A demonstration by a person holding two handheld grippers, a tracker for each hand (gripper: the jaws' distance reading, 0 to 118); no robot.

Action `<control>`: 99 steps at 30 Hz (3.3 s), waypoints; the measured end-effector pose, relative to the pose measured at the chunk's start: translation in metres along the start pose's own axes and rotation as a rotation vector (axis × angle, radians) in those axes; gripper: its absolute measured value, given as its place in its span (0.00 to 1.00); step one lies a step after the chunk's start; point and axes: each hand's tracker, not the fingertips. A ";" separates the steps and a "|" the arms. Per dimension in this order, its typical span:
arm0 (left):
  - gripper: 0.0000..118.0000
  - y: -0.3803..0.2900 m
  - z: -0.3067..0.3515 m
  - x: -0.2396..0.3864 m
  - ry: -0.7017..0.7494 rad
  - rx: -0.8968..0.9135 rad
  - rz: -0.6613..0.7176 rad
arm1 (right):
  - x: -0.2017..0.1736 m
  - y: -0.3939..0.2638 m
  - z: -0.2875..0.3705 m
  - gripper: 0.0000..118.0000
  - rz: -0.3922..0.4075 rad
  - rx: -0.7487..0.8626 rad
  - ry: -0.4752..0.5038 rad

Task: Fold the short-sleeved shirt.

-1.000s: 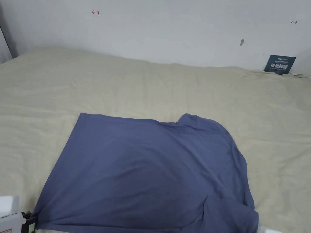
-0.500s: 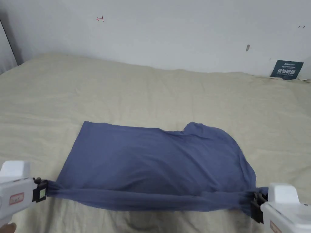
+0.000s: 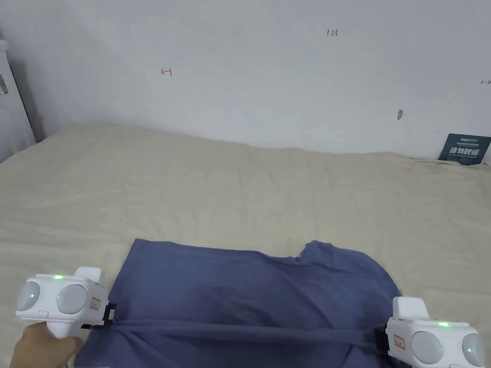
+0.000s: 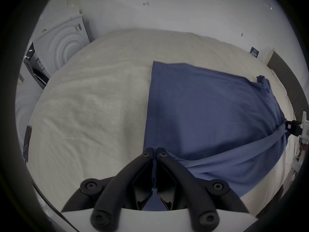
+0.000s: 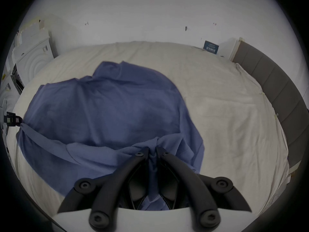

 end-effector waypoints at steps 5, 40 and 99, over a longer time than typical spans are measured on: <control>0.03 -0.002 -0.003 0.003 -0.009 0.021 0.008 | 0.000 -0.007 -0.003 0.15 -0.008 0.007 0.008; 0.00 -0.145 0.155 0.005 -0.050 0.546 0.076 | -0.045 -0.122 0.192 0.00 -0.076 0.570 -0.018; 0.00 -0.078 0.052 -0.004 -0.017 0.011 -0.016 | 0.029 -0.074 0.015 0.04 -0.160 0.028 0.075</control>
